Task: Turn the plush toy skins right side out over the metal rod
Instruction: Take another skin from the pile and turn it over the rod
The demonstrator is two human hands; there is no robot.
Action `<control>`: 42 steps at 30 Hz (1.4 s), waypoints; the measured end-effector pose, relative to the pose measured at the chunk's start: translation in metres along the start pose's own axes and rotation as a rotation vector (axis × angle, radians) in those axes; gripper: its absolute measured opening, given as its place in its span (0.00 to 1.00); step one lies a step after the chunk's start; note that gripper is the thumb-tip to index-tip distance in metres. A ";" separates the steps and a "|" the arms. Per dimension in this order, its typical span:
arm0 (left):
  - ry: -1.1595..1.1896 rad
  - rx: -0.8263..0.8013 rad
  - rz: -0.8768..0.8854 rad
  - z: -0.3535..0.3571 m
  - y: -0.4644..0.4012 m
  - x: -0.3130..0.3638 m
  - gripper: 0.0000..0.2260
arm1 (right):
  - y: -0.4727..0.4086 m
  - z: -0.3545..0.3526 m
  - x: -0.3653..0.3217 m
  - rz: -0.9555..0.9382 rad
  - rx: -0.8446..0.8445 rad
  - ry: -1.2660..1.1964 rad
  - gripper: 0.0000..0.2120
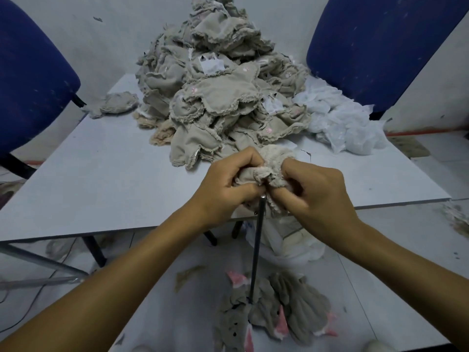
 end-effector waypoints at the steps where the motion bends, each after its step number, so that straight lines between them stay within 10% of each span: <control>1: 0.007 0.020 0.034 -0.002 0.002 0.006 0.06 | 0.001 -0.002 -0.006 -0.023 0.018 -0.005 0.17; 11: -0.609 -0.004 0.468 0.006 0.046 0.043 0.07 | 0.037 0.013 -0.028 -0.236 -0.227 0.134 0.06; 25: -0.753 -0.079 0.206 0.058 0.092 -0.018 0.02 | 0.101 0.071 0.027 0.182 -0.382 -0.042 0.06; 32: -0.747 -0.199 0.310 0.048 0.087 -0.009 0.08 | 0.104 0.070 0.011 -0.019 -0.616 0.204 0.21; 42: -0.718 0.014 0.437 0.007 0.041 0.045 0.10 | 0.043 0.018 -0.016 -0.084 -0.294 0.104 0.11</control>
Point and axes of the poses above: each hand's wrist, its own y-axis away from the middle knuckle, its own z-axis out of the palm, x = y × z, the point moved 10 cm from there along -y, towards the middle knuckle, and after that the axes turned 13 degrees about -y, right-handed, at the moved point
